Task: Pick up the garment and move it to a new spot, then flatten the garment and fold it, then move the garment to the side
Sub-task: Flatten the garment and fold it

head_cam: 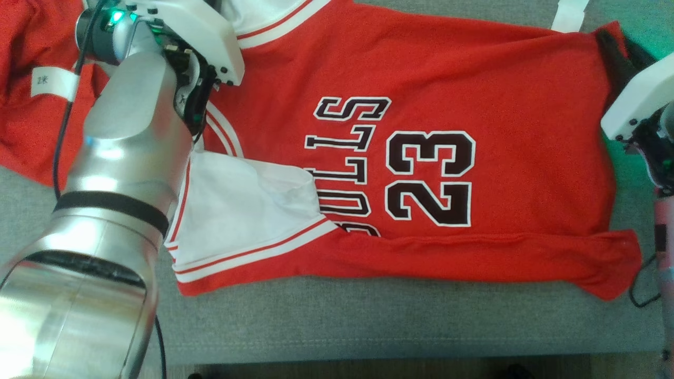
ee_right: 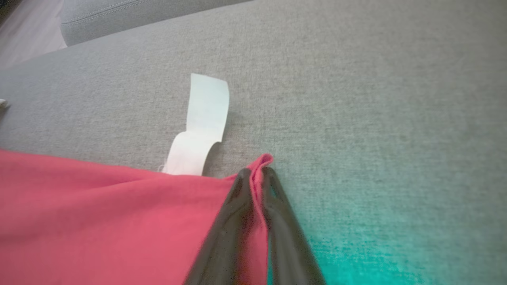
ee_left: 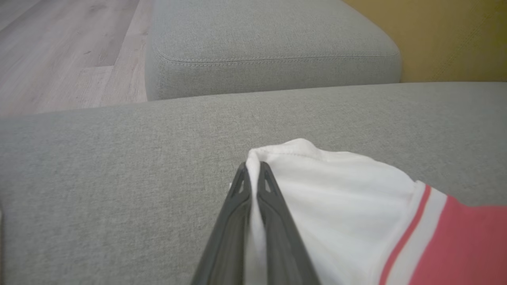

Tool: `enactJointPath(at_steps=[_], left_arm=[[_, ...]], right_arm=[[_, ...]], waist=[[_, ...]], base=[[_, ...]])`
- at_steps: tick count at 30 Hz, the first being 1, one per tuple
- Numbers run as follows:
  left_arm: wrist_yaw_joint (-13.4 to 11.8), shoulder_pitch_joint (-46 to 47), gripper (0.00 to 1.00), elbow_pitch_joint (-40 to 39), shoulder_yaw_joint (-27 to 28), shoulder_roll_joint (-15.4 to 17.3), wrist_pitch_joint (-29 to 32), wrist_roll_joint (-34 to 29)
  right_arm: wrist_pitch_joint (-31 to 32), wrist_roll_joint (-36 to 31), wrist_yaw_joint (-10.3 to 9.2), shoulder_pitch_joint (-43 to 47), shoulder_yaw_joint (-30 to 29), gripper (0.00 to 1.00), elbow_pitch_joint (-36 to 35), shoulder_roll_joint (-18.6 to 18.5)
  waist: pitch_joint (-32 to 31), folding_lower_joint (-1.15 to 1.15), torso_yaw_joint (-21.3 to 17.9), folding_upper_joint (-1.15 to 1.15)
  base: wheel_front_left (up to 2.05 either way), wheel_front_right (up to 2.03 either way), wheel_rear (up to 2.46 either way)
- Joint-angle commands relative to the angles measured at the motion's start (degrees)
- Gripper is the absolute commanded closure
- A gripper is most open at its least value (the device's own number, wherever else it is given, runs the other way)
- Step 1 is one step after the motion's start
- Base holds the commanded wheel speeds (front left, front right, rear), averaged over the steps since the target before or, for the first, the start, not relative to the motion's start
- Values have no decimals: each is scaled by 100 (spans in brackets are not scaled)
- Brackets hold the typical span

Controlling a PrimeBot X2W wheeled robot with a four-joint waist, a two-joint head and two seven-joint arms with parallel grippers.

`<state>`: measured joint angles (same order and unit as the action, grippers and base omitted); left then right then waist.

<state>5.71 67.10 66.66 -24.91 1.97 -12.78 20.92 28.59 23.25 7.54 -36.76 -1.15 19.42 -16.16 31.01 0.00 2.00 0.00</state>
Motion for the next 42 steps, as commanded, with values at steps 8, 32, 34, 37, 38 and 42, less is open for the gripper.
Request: enactJointPath(at_steps=[8, 32, 34, 37, 38, 42], left_arm=[[-100, 57, 100, -541, 222, 319, -198, 126], [-708, -3858, 100, -5355, 776, 772, -221, -182], [-794, -4288, 100, -5579, 762, 794, -187, -148], [-917, -4855, 100, -5879, 768, 799, -61, -37], [-941, -5019, 100, -5953, 766, 798, -4, 12], [-1014, -5483, 100, -6066, 731, 796, 224, 157]], right_arm=[[-722, 13, -5, 236, -157, 100, -970, 10], [-1977, 405, -5, 1876, -72, 100, -1405, 185], [-2038, 389, -5, 2080, -58, 100, -1469, 220], [-2084, 353, -5, 2344, -40, 100, -1530, 282], [-2107, 355, -5, 2423, -48, 100, -1554, 321], [-2187, 321, -5, 2662, -36, 100, -1582, 403]], waist=[[-88, 0, 50, 0], [-635, 0, 184, 0], [-678, 0, 174, 0], [-753, 0, 154, 0], [-779, 0, 153, 0], [-849, 0, 138, 0]], base=[[0, 0, 0], [0, 0, 0], [0, 0, 0], [0, 0, 0], [0, 0, 0], [0, 0, 0]])
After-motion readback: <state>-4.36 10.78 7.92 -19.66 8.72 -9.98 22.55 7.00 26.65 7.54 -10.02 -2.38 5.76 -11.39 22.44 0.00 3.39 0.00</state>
